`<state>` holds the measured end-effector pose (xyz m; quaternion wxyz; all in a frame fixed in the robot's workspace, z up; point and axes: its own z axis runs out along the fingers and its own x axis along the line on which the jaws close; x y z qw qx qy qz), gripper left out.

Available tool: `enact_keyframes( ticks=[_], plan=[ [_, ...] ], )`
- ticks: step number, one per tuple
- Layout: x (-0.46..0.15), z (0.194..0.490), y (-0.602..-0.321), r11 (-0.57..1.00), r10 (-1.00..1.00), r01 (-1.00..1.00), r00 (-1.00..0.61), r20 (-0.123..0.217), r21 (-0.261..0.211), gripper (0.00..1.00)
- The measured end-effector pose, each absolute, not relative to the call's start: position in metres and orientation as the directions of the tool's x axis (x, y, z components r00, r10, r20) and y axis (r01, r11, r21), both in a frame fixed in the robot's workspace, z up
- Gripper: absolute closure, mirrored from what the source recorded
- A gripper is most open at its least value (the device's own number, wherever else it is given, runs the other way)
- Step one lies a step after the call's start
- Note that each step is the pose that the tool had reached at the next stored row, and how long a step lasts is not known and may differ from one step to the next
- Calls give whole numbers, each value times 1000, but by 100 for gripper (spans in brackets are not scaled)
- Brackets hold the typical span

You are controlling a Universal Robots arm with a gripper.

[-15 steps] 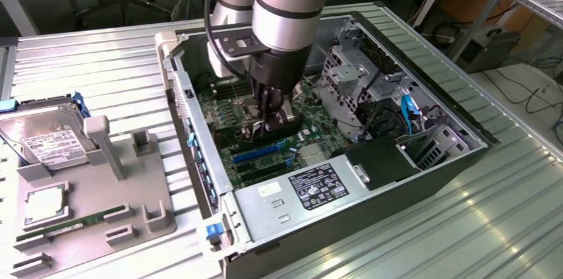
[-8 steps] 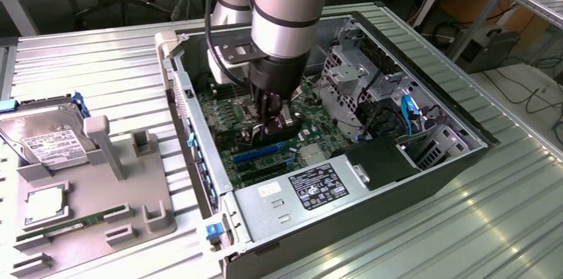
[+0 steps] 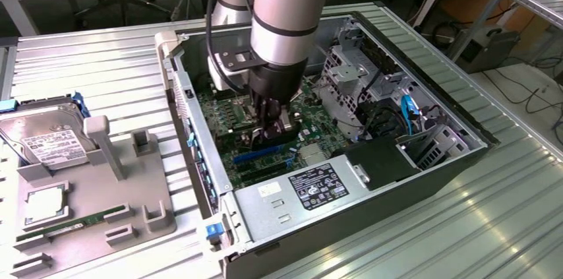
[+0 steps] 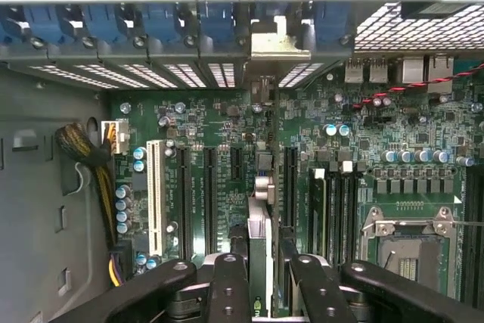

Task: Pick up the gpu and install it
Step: 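Insert the gpu into the slot, then press down on the gpu until it lock into place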

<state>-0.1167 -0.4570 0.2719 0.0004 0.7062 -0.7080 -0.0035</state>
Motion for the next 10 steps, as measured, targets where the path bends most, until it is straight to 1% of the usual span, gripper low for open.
enact_keyframes(
  ticks=[10],
  plan=[
    [-117,266,-457,3,-1000,-1000,-3,-12,6,74]
  ],
)
